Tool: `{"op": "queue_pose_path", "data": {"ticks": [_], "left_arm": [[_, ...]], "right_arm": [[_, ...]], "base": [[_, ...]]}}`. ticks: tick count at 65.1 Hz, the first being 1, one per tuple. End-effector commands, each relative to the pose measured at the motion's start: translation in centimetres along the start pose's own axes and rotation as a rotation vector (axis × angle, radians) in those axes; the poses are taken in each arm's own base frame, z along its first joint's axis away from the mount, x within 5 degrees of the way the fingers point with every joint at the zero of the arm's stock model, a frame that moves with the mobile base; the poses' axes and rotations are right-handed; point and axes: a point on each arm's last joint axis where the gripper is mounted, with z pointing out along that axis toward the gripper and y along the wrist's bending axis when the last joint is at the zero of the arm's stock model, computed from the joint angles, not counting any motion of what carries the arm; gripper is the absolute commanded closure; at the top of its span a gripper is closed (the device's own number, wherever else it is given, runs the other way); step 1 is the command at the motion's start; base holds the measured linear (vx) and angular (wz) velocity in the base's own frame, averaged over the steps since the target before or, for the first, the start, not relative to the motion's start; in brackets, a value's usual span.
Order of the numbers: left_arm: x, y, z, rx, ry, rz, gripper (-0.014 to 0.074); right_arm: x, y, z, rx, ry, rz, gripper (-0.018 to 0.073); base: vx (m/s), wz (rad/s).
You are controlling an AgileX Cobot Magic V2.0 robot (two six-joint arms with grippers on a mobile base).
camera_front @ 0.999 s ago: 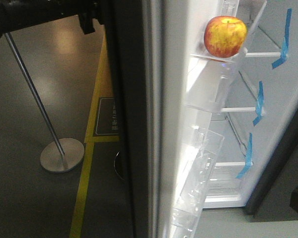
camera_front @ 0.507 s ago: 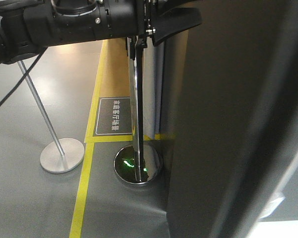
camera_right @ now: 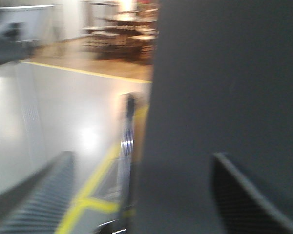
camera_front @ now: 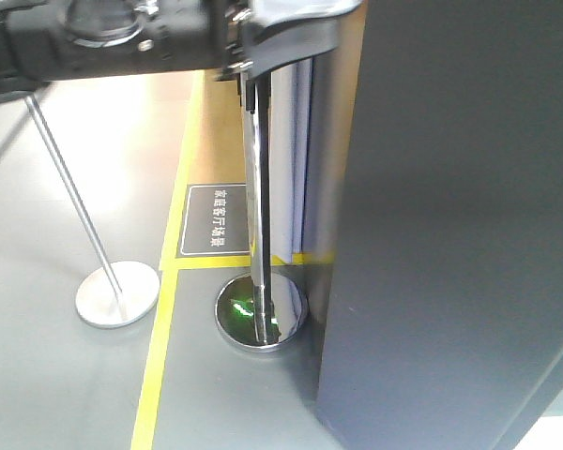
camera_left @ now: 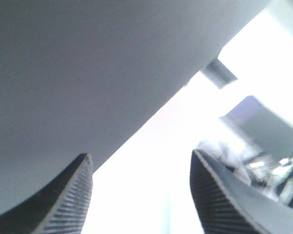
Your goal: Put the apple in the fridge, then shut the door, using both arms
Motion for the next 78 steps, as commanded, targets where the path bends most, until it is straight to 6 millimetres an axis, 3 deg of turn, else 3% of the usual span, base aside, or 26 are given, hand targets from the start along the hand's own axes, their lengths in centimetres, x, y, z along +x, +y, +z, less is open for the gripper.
{"op": "queue_pose_path", "data": {"ticks": [1, 15, 30, 46, 78], "left_arm": [[-1.3, -2.7, -1.6, 0.030, -0.047, 0.069, 0.0174], [-2.0, -1.0, -3.5, -0.090, -0.052, 0.113, 0.0220], [-3.1, 1.2, -6.2, -0.256, -0.075, 0.164, 0.0283], [-4.0, 2.5, -8.3, -0.357, -0.113, 0.184, 0.0295], [-4.6, 3.1, -9.1, -0.431, -0.167, 0.202, 0.0295]], "right_arm": [[-2.5, -1.3, 2.3, 0.092, -0.104, -0.038, -0.0083], [-3.8, -3.1, 8.1, 0.175, -0.155, -0.050, -0.0015], [-3.9, -4.8, 12.9, 0.216, -0.127, -0.040, -0.0013], [-3.1, -8.7, 15.5, 0.323, -0.089, 0.048, -0.0013], [-2.7, -10.7, 22.2, 0.324, -0.068, 0.041, -0.0013]], "base": [[0.00, 0.00], [0.00, 0.00], [0.00, 0.00], [0.00, 0.00], [0.00, 0.00]]}}
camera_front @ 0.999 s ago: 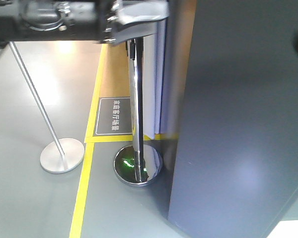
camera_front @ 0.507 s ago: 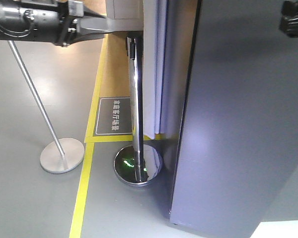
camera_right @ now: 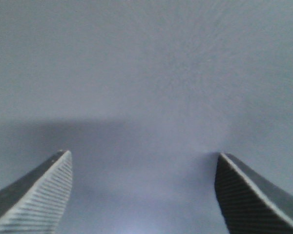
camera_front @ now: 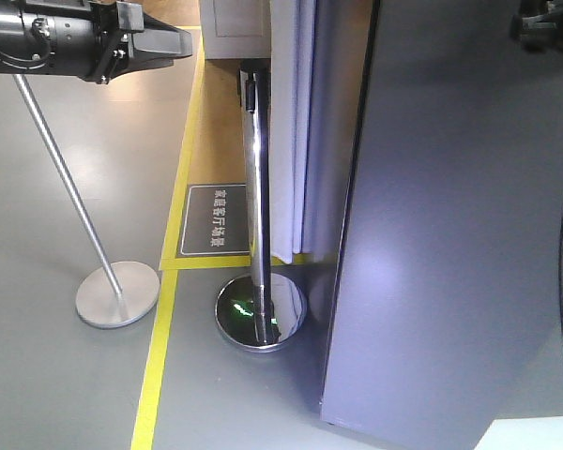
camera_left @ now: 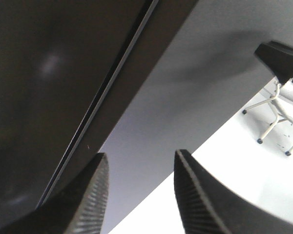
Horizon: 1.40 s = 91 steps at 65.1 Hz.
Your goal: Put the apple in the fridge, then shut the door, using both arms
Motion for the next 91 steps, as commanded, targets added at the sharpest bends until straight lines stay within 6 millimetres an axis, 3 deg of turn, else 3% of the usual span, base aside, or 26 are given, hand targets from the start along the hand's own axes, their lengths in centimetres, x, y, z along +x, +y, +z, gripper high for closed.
{"op": "queue_pose_path", "data": {"ticks": [1, 37, 51, 59, 67, 73, 87, 91], "left_arm": [[-1.9, -2.4, -1.8, 0.022, -0.110, 0.032, 0.0295], [-1.7, -2.0, -1.7, -0.024, -0.092, 0.067, 0.0295], [-1.8, -1.9, -1.7, -0.031, -0.099, 0.067, 0.0295], [-1.9, -1.9, -1.8, -0.038, -0.108, 0.067, 0.0295], [-2.1, -1.7, -1.8, -0.055, -0.130, 0.066, 0.0295], [-2.3, -1.6, -1.8, -0.073, -0.151, 0.065, 0.0295], [-2.5, -1.3, -2.0, -0.082, -0.173, -0.023, 0.0355], [-2.5, -1.3, -2.1, -0.077, -0.168, -0.055, 0.0406]], "right_arm": [[-2.7, -0.7, 0.3, 0.051, -0.134, -0.015, -0.0013], [-1.8, -0.3, 6.2, 0.001, -0.064, -0.021, -0.0013], [-1.7, -0.3, 6.7, -0.009, -0.048, -0.024, -0.0012], [-2.3, 0.1, 5.7, -0.046, -0.014, -0.027, 0.0014], [-3.6, 0.5, 3.8, -0.093, 0.017, -0.031, 0.0098], [-4.7, 1.0, 1.8, -0.142, 0.054, -0.052, 0.0209], [-6.9, 2.4, -3.8, -0.309, 0.160, -0.087, 0.0560], [-7.7, 2.8, -5.6, -0.355, 0.163, -0.094, 0.0575]], "base": [[0.00, 0.00], [0.00, 0.00], [0.00, 0.00], [0.00, 0.00], [0.00, 0.00], [0.00, 0.00], [0.00, 0.00], [0.00, 0.00]]}}
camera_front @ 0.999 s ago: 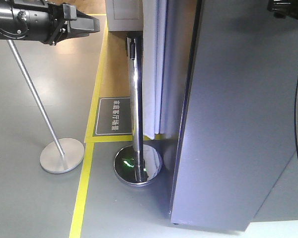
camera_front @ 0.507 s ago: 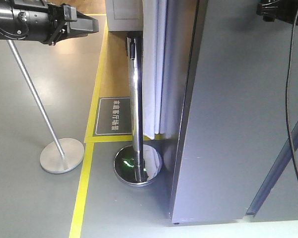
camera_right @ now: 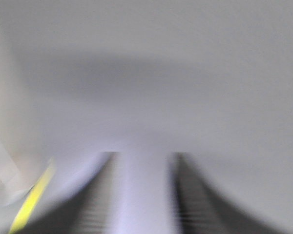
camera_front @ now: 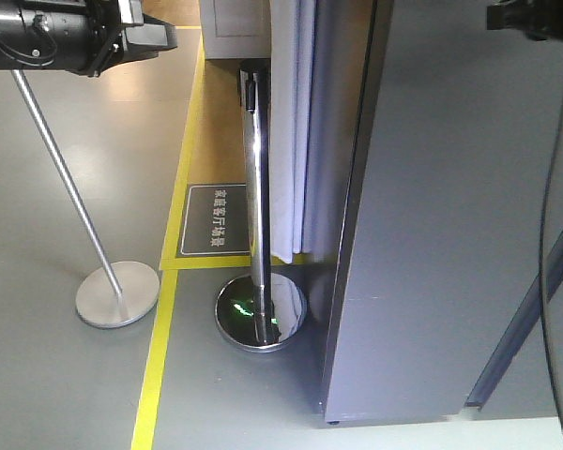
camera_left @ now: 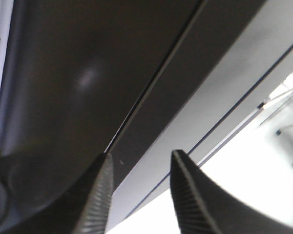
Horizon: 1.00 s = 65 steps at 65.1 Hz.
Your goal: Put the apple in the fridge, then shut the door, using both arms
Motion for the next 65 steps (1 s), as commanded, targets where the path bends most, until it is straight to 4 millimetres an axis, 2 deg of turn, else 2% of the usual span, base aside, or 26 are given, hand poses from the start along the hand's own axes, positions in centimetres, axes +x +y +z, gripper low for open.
{"op": "queue_pose_path", "data": {"ticks": [1, 7, 13, 20, 29, 36, 44, 51, 58, 62, 65], "left_arm": [[-1.9, -2.2, -2.1, 0.040, -0.096, -0.046, 0.0412], [-1.9, -2.5, -2.7, 0.054, -0.075, -0.054, 0.0507], [-1.9, -3.6, -3.7, 0.057, -0.057, -0.004, 0.0606], [-2.1, -5.6, -5.8, 0.046, -0.060, 0.074, 0.0605], [-2.2, -8.5, -9.4, -0.009, -0.094, 0.198, 0.0605], [-2.1, -10.5, -12.4, -0.089, -0.119, 0.268, 0.0605], [-1.5, -12.4, -15.7, -0.190, -0.157, 0.337, 0.0605], [0.1, -13.4, -18.1, -0.239, -0.212, 0.348, 0.0605], [3.3, -13.1, -19.4, -0.268, -0.252, 0.322, 0.0605], [5.8, -12.4, -20.0, -0.292, -0.269, 0.300, 0.0605], [8.4, -11.4, -20.1, -0.316, -0.270, 0.274, 0.0605]], "right_arm": [[-2.7, 1.9, -5.3, -0.069, -0.091, -0.028, 0.0573], [-3.3, 3.5, -8.2, -0.158, -0.105, -0.066, 0.0569], [-3.6, 5.0, -10.9, -0.234, -0.119, -0.104, 0.0567], [-3.5, 6.2, -13.8, -0.269, -0.127, -0.145, 0.0565], [-1.6, 7.4, -16.5, -0.264, -0.167, -0.143, 0.0564], [1.4, 8.1, -17.7, -0.236, -0.206, -0.128, 0.0564], [6.5, 9.0, -18.7, -0.218, -0.182, -0.102, 0.0564], [10.8, 10.0, -20.0, -0.219, -0.154, -0.087, 0.0564], [14.3, 10.8, -21.0, -0.215, -0.143, -0.087, 0.0564], [16.3, 11.3, -21.6, -0.213, -0.147, -0.092, 0.0564], [17.5, 11.6, -22.0, -0.206, -0.149, -0.102, 0.0564]], "base": [[0.00, 0.00], [0.00, 0.00], [0.00, 0.00], [0.00, 0.00], [0.00, 0.00], [0.00, 0.00], [0.00, 0.00], [0.00, 0.00], [0.00, 0.00], [0.00, 0.00], [0.00, 0.00]]}}
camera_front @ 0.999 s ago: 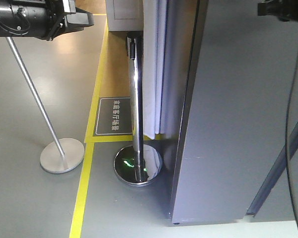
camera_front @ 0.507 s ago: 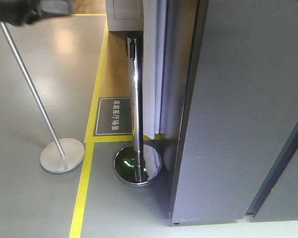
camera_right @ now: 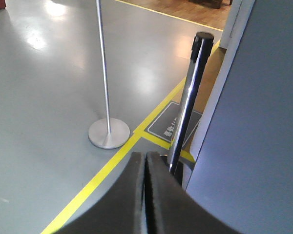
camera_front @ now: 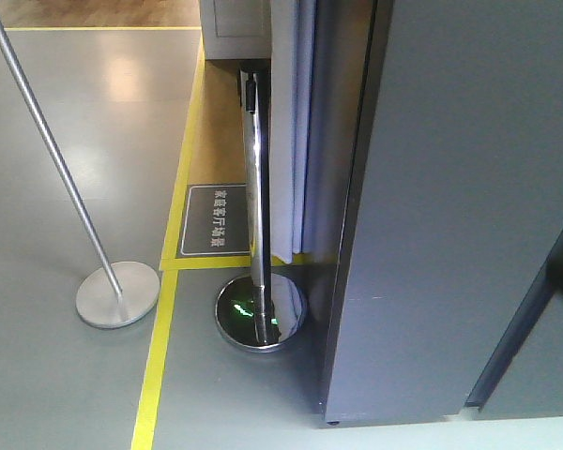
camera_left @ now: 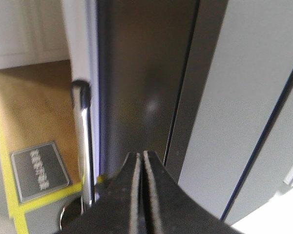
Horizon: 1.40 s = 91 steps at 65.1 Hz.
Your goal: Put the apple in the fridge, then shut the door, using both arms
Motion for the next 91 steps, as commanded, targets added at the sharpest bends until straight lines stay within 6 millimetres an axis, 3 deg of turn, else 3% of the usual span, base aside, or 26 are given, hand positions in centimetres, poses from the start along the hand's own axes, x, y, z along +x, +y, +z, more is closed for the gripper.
{"op": "queue_pose_path", "data": {"ticks": [1, 15, 23, 28, 51, 78, 83, 91], "left_arm": [[3.2, 0.1, -1.8, -0.052, -0.097, -0.050, 0.0605], [14.3, 0.6, -4.4, -0.113, -0.154, -0.182, 0.0605], [17.9, 0.6, -5.2, -0.103, -0.199, -0.272, 0.0605], [18.9, 0.6, -5.5, -0.091, -0.225, -0.312, 0.0605], [18.4, 0.6, -6.0, -0.069, -0.332, -0.420, 0.0605], [18.5, 0.3, -5.9, -0.044, -0.308, -0.436, 0.0605], [18.3, 0.3, -6.0, -0.028, -0.339, -0.495, 0.0605], [17.4, 0.7, -6.4, 0.025, -0.460, -0.777, 0.0605]], "right_arm": [[1.0, 0.6, -0.9, 0.044, -0.076, -0.008, 0.0564], [4.2, 1.5, -1.2, 0.059, -0.080, 0.010, 0.0564], [4.7, 1.6, -1.1, 0.050, -0.067, 0.016, 0.0562], [4.7, 1.6, -1.1, 0.045, -0.064, 0.016, 0.0562], [4.7, 1.6, -1.1, 0.045, -0.064, 0.015, 0.0562], [4.7, 1.6, -1.1, 0.045, -0.064, 0.015, 0.0562], [4.7, 1.6, -1.1, 0.045, -0.064, 0.015, 0.0562], [4.7, 1.6, -1.1, 0.045, -0.064, 0.015, 0.0562]], "base": [[0.00, 0.00], [0.00, 0.00], [0.00, 0.00], [0.00, 0.00], [0.00, 0.00], [0.00, 0.00], [0.00, 0.00], [0.00, 0.00]]}}
